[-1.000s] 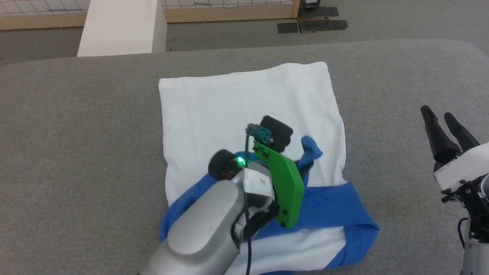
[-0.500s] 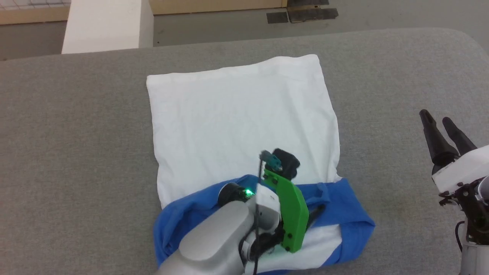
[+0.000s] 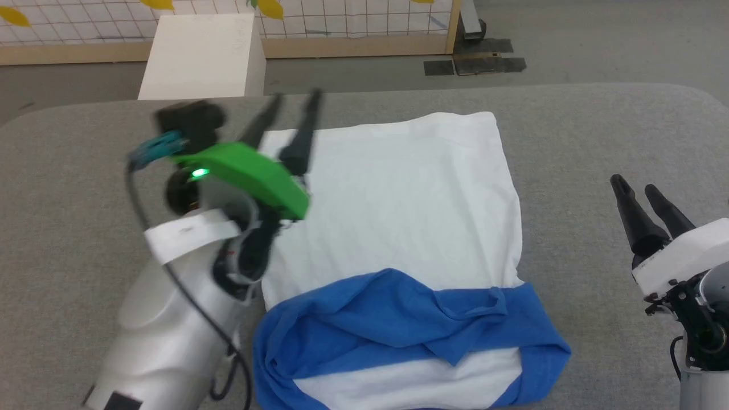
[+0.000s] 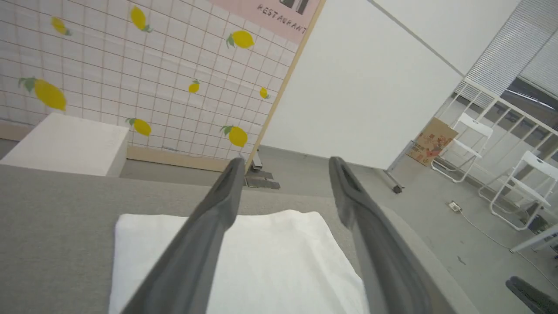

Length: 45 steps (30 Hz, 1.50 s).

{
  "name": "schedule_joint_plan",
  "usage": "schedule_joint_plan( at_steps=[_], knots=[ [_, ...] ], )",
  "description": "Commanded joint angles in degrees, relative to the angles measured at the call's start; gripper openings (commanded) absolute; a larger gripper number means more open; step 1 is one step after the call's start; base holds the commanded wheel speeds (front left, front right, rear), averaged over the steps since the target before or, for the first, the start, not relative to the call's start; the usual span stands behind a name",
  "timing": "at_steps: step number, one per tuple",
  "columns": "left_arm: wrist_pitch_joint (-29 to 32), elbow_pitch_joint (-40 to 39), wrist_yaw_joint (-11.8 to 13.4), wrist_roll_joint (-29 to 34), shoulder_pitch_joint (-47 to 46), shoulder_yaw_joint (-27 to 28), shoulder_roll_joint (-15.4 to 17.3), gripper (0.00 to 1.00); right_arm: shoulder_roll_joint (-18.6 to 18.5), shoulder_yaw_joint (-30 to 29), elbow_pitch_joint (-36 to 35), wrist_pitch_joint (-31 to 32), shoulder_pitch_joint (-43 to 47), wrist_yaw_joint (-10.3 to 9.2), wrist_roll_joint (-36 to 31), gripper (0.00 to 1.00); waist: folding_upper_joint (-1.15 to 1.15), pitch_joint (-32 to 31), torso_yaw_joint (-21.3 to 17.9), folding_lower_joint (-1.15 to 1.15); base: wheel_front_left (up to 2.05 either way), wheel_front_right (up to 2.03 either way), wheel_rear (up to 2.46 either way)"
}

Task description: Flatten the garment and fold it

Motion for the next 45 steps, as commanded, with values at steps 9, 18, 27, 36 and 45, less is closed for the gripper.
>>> schedule_joint_plan(
  at_steps=[9,18,27,36,45],
  knots=[
    [-12.2,-1.11,6.52,7.49,11.11,4.95,6.71,1.0,0.04,1.55,1.94,2.95,-3.52,-0.08,-1.72,1.0,0.0,3.23,0.96,0.0,0.0,0.0,0.0],
    [-13.61,-10.16,8.91,12.39,12.03,7.83,5.43,1.0,-4.69,2.38,11.69,14.11,-25.71,-0.08,-10.1,1.0,0.0,15.09,6.09,0.0,0.0,0.0,0.0],
    [-13.7,-13.95,8.14,15.97,9.06,8.2,1.98,1.0,-9.87,6.41,23.31,25.33,-43.69,-0.08,-22.64,1.0,0.0,25.06,11.97,0.0,0.0,0.0,0.0],
    [-13.71,-14.03,6.27,19.08,8.55,9.88,-1.45,1.0,-12.0,10.75,29.61,30.78,-48.81,-0.08,-29.57,1.0,0.0,29.18,14.93,0.0,0.0,0.0,0.0],
    [-13.71,-12.74,4.7,20.64,8.95,11.33,-2.93,1.0,-13.28,13.88,32.13,33.99,-47.64,-0.08,-29.89,1.0,0.0,29.7,14.28,0.0,0.0,0.0,0.0]
  ],
)
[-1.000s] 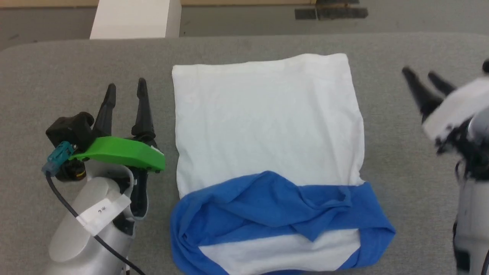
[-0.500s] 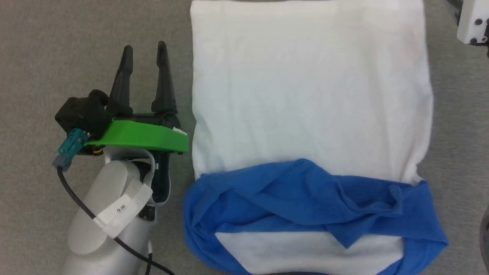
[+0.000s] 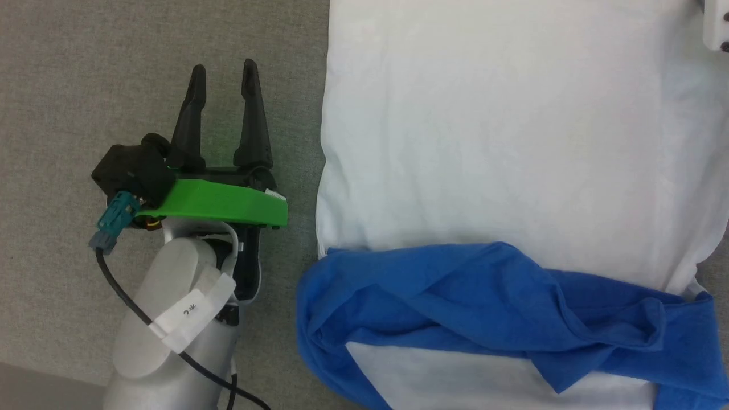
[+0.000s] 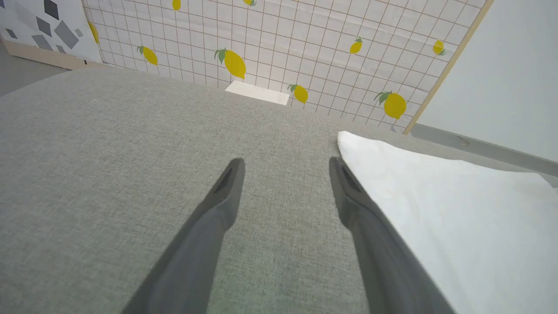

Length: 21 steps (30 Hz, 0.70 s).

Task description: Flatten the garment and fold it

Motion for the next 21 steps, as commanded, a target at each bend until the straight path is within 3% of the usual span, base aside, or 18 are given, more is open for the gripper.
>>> schedule_joint_plan(
  at_steps=[1,3,7,11,18,21],
  knots=[
    [-0.27,0.41,-0.43,0.36,-0.41,0.23,-0.34,1.0,0.47,0.66,2.31,1.84,2.27,-0.06,0.94,0.54,0.0,0.19,-0.23,0.0,0.0,0.0,0.0],
    [-0.27,0.92,-0.64,0.53,-0.65,0.25,-0.24,1.0,0.58,0.93,2.02,1.99,2.25,-0.06,2.03,0.0,0.0,0.2,-0.68,0.0,0.0,0.0,0.0],
    [0.39,1.54,-1.0,0.31,-1.68,0.49,0.42,1.0,0.95,1.42,1.05,0.72,1.69,-0.06,4.34,0.0,0.0,-0.03,-1.96,0.0,0.0,0.0,0.0],
    [8.87,1.03,-1.93,-1.7,-8.6,1.3,3.43,1.0,1.06,3.7,-0.23,-1.82,0.03,-0.06,6.98,0.0,0.0,-0.35,-4.23,0.0,0.0,0.0,0.0],
    [37.46,6.83,1.24,-7.59,-24.52,0.39,6.89,1.0,1.09,7.42,-1.28,-3.44,-1.59,-0.06,9.62,0.0,0.0,0.8,-6.79,0.0,0.0,0.0,0.0],
    [46.87,10.1,2.31,-8.28,-29.89,-1.28,7.9,1.0,1.48,9.3,-1.61,-4.02,-1.96,-0.06,10.84,0.0,0.0,1.48,-8.03,0.0,0.0,0.0,0.0]
  ],
)
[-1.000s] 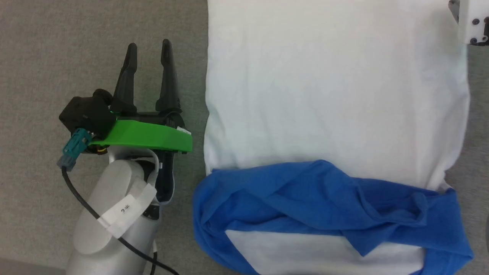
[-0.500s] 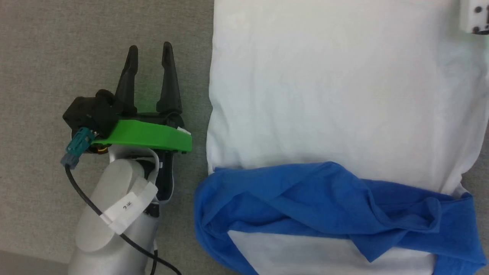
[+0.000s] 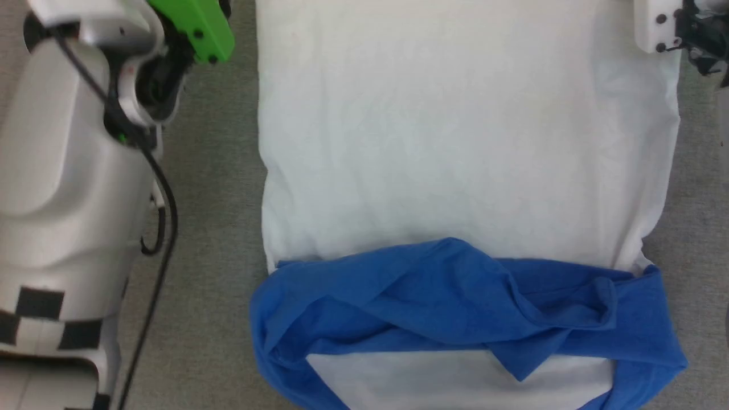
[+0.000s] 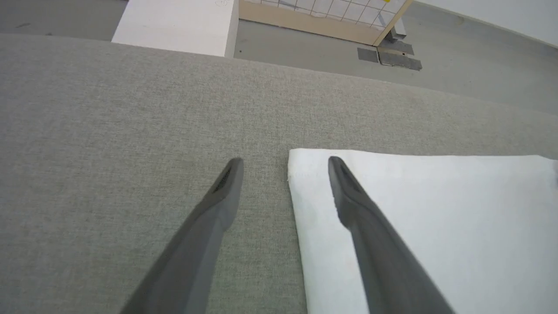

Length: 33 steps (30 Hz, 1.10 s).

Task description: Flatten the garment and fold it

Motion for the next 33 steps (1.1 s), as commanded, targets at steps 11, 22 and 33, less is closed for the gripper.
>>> schedule_joint_plan(
  at_steps=[11,22,33],
  knots=[
    [13.1,9.43,0.76,1.75,-6.49,-6.18,2.14,1.0,-1.16,5.44,-1.04,-1.88,-1.42,-0.08,4.58,0.0,0.0,2.84,-4.02,-0.01,0.0,0.0,0.0],
    [5.89,10.07,-2.88,-1.62,-5.04,-3.49,0.81,0.0,-2.75,6.39,-0.44,-3.65,-0.74,-0.08,6.07,0.0,0.0,1.75,-4.18,-0.01,0.0,0.0,0.0],
    [-2.33,7.83,-6.91,-6.81,1.08,1.56,0.88,0.0,-2.6,2.33,0.1,-12.05,4.9,-0.08,10.79,0.0,0.0,-9.8,-2.47,-0.01,0.0,0.0,0.0]
  ],
)
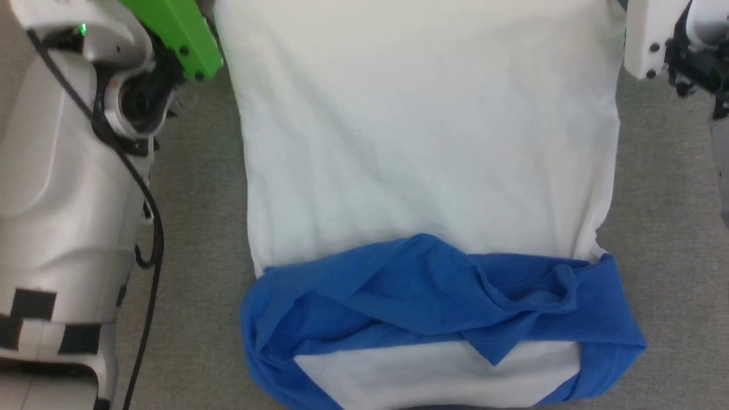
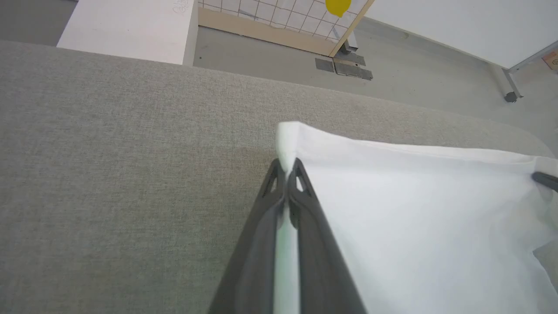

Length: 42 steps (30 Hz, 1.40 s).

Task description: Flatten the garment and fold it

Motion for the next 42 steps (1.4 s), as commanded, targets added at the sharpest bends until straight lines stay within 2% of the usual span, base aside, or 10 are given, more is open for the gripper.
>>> schedule_joint_plan(
  at_steps=[1,5,10,17,26,33,38,42],
  knots=[
    [-0.93,-0.77,-0.8,-0.48,2.16,0.46,0.69,0.0,-0.4,-0.35,-0.5,-1.21,1.99,-0.08,0.94,0.0,0.0,-6.4,1.12,0.0,0.0,0.0,0.0],
    [-2.94,-4.15,-2.35,-2.33,7.64,1.41,0.89,0.0,-1.41,-0.72,-2.47,-3.25,7.13,-0.08,3.47,0.0,0.0,-11.81,1.43,0.0,0.0,0.0,0.0],
    [-3.36,-10.2,-2.51,-3.53,15.82,1.48,1.84,0.0,-2.38,-1.35,-6.42,-3.65,15.4,-0.08,6.79,0.0,0.0,-17.66,1.26,0.0,0.0,0.0,0.0],
    [-4.06,-20.43,-0.56,-4.99,29.73,2.0,3.13,0.0,-2.42,-4.35,-14.04,-3.13,28.58,-0.08,9.91,0.0,0.0,-24.16,0.37,0.0,0.0,0.0,0.0],
    [-7.57,-28.9,2.54,-7.64,47.62,3.82,2.2,0.0,-0.69,-9.9,-22.82,0.77,43.4,-0.08,10.1,0.0,0.0,-26.75,0.22,0.0,0.0,0.0,0.0],
    [-9.54,-28.51,2.96,-9.41,56.71,3.81,0.81,0.0,1.49,-11.79,-26.59,3.96,52.6,-0.08,9.32,0.0,0.0,-27.31,0.48,0.0,0.0,0.0,0.0],
    [-10.85,-25.01,2.78,-11.09,60.3,3.66,-1.1,0.0,2.58,-11.25,-25.97,5.06,57.2,-0.08,7.81,0.0,0.0,-27.37,0.21,0.0,0.0,0.0,0.0],
    [-10.85,-23.13,3.77,-11.71,62.8,3.66,-1.62,0.0,3.09,-10.68,-24.35,5.18,59.86,-0.08,7.4,0.0,0.0,-27.5,-0.12,0.0,0.0,0.0,0.0]
  ],
)
